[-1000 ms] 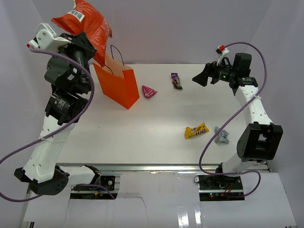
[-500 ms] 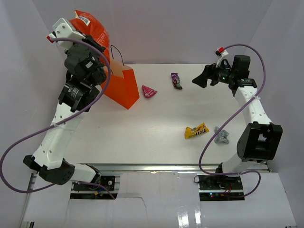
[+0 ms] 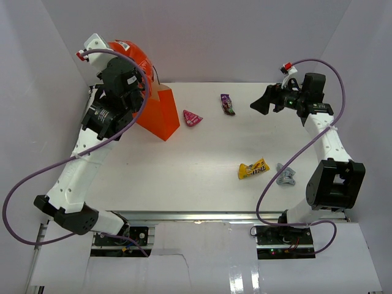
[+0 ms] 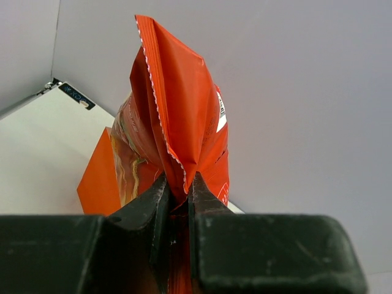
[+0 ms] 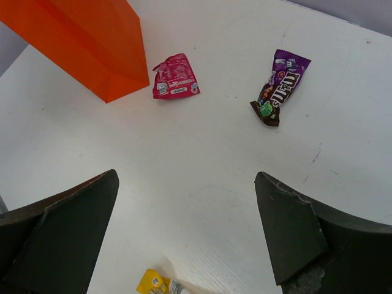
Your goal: Place the snacks into the paper bag
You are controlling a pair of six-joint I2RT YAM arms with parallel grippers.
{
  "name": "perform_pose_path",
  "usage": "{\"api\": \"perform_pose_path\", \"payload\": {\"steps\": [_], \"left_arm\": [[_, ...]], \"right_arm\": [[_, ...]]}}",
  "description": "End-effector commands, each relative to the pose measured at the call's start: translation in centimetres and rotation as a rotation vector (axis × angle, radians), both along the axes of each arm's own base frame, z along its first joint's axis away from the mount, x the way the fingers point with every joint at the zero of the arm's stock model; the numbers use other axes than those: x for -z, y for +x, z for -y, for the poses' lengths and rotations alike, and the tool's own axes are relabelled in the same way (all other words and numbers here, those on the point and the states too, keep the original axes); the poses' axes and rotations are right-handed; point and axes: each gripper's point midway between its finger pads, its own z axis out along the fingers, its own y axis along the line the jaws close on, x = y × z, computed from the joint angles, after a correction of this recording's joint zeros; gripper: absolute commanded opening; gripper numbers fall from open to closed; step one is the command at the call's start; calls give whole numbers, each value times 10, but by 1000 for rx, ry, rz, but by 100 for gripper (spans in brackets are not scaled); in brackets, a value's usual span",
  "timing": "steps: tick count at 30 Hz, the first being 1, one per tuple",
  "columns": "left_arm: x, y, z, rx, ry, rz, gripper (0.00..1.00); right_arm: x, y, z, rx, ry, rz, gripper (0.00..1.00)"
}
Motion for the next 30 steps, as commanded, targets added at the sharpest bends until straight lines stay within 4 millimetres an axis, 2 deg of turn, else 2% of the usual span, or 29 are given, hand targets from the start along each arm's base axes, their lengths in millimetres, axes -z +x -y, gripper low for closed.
{"api": "perform_pose_path", "payload": {"steps": [1,12,20,30], "left_arm": [[-8,-14,-2,29,-82,32,0],[24,-10,7,45,-90,-64,0],[38,-1,12,64,-80,-106,0],[80,19,13,78,-102,-199,0]], "right_arm": [[-15,-2,2,4,-4,57,98],[-8,-3,1,5,7,34,98],[-3,-4,1,5,14,21,98],[1,-6,0,-6,21,10,98]]}}
